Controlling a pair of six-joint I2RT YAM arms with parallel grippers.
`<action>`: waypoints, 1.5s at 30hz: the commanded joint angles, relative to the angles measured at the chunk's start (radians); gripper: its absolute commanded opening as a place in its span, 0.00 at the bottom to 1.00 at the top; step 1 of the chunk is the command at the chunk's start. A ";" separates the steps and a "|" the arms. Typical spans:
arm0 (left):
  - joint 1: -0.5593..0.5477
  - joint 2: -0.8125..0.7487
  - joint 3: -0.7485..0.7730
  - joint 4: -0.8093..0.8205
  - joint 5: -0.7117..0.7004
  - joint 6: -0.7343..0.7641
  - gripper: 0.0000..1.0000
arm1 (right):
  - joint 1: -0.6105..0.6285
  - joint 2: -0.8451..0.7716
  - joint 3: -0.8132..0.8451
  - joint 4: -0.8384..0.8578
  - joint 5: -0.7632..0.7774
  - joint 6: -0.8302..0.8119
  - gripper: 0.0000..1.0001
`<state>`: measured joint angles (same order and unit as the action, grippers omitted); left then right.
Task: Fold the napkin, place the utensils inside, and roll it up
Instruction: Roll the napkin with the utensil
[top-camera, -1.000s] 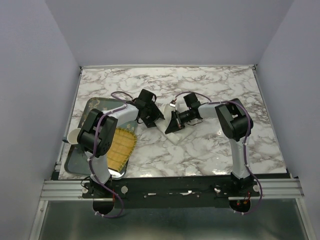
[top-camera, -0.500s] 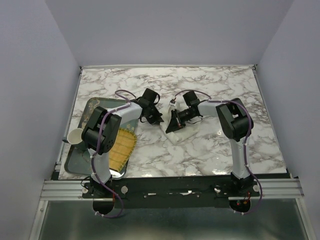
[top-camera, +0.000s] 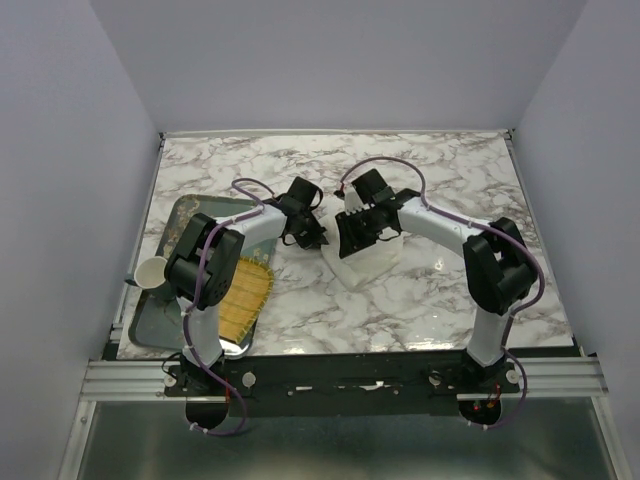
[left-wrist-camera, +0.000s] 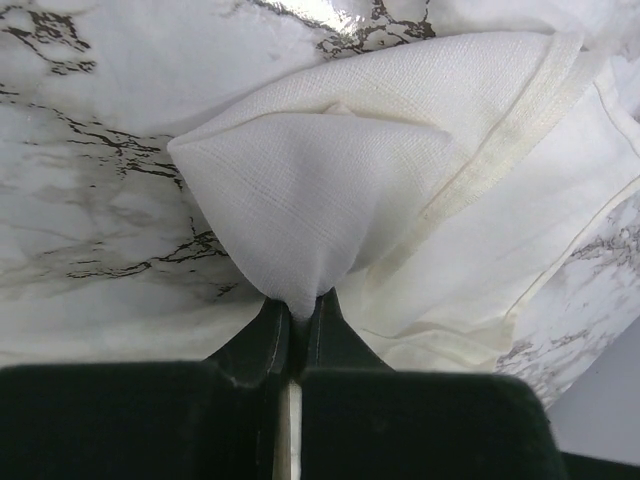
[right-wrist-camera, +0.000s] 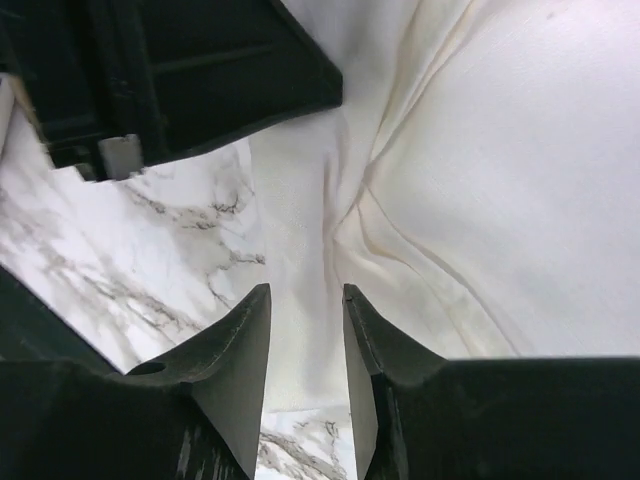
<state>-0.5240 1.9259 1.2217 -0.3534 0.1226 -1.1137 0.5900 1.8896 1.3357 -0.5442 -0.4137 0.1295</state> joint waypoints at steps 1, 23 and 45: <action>-0.004 0.054 -0.050 -0.179 -0.063 0.003 0.00 | 0.089 -0.055 0.010 -0.043 0.295 0.030 0.43; -0.002 0.064 -0.022 -0.217 -0.011 -0.034 0.00 | 0.264 0.039 -0.081 0.161 0.570 0.021 0.47; 0.004 0.038 -0.040 -0.213 0.017 -0.032 0.00 | 0.281 0.126 -0.167 0.271 0.531 0.019 0.13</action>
<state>-0.5064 1.9278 1.2350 -0.3958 0.1444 -1.1706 0.8799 1.9301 1.2308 -0.2893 0.2276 0.2146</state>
